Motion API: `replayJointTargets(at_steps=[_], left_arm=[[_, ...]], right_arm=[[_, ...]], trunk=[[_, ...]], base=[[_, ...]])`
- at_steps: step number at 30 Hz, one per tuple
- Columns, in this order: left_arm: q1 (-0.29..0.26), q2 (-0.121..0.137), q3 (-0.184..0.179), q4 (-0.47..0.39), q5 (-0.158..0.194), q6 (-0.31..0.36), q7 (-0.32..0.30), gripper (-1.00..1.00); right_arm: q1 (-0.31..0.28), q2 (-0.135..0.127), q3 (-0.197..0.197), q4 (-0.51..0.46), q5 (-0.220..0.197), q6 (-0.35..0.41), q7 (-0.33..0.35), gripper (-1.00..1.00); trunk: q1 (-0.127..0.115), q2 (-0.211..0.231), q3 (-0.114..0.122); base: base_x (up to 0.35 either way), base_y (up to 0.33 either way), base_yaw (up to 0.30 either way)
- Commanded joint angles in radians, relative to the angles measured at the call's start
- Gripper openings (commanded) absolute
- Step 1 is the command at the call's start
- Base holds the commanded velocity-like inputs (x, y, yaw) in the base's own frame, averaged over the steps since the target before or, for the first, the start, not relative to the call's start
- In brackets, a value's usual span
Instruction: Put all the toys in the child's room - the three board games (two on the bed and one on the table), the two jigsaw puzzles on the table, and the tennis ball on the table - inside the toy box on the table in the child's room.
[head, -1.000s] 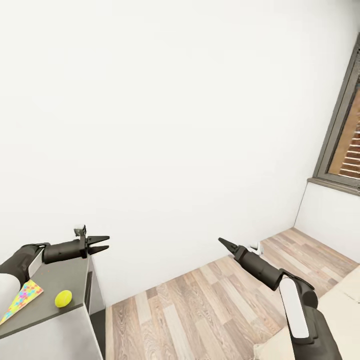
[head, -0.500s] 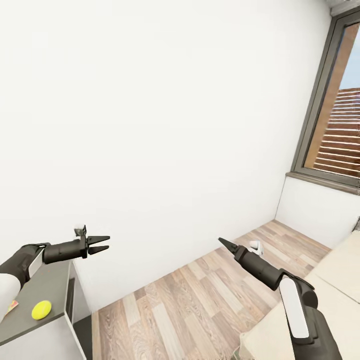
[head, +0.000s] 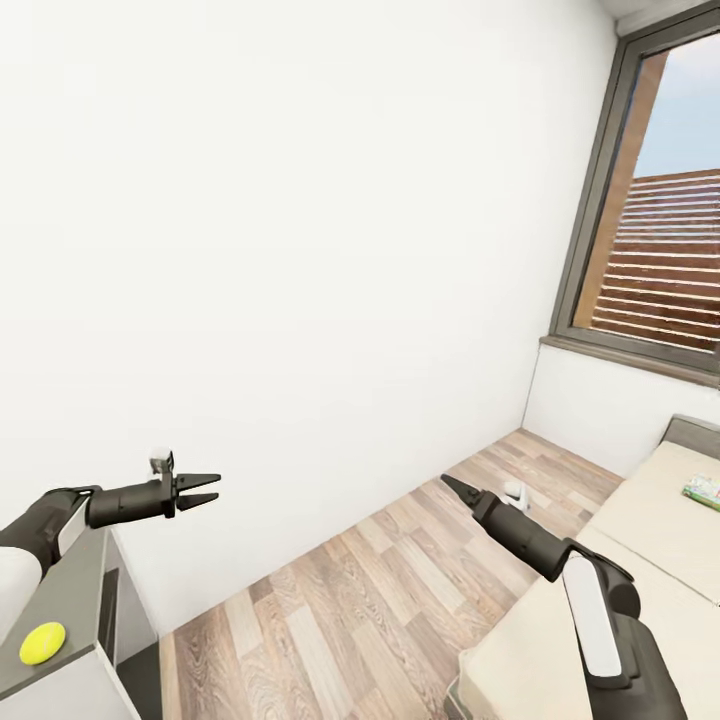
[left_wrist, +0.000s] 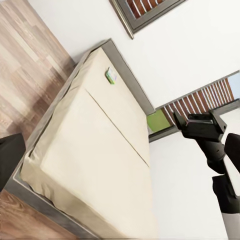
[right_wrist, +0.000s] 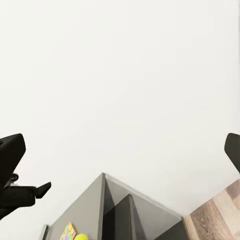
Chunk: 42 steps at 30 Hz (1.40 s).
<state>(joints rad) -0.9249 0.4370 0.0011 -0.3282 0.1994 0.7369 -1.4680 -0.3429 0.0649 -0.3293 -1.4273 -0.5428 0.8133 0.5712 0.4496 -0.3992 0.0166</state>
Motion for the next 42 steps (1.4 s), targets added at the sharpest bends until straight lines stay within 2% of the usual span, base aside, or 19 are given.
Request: replayJointTargets(at_steps=[1, 20, 31, 42], left_arm=[[0.0, 0.0, -0.001, 0.0, 0.0, 0.01, -0.003, 1.0], [0.0, 0.0, -0.006, 0.0, 0.0, 0.009, -0.003, 1.0], [0.0, 0.0, -0.006, 0.0, 0.0, 0.007, -0.003, 1.0], [0.0, 0.0, -0.005, 0.0, 0.0, 0.006, -0.003, 1.0]], right_arm=[[-0.001, 0.001, -0.003, 0.0, 0.0, 0.006, 0.004, 1.0], [-0.001, 0.001, -0.006, -0.004, 0.001, 0.004, 0.005, 1.0], [-0.001, 0.002, -0.039, -0.008, 0.0, 0.009, 0.005, 1.0], [-0.001, 0.002, -0.049, -0.006, 0.0, 0.009, 0.006, 1.0]], trunk=[[0.0, -0.001, -0.001], [0.0, -0.001, -0.002], [0.0, -0.001, -0.002], [0.0, -0.001, 0.0]], base=[[0.0, 0.0, -0.049], [0.0, 0.0, -0.009], [0.0, 0.0, 0.0], [0.0, 0.0, -0.056]])
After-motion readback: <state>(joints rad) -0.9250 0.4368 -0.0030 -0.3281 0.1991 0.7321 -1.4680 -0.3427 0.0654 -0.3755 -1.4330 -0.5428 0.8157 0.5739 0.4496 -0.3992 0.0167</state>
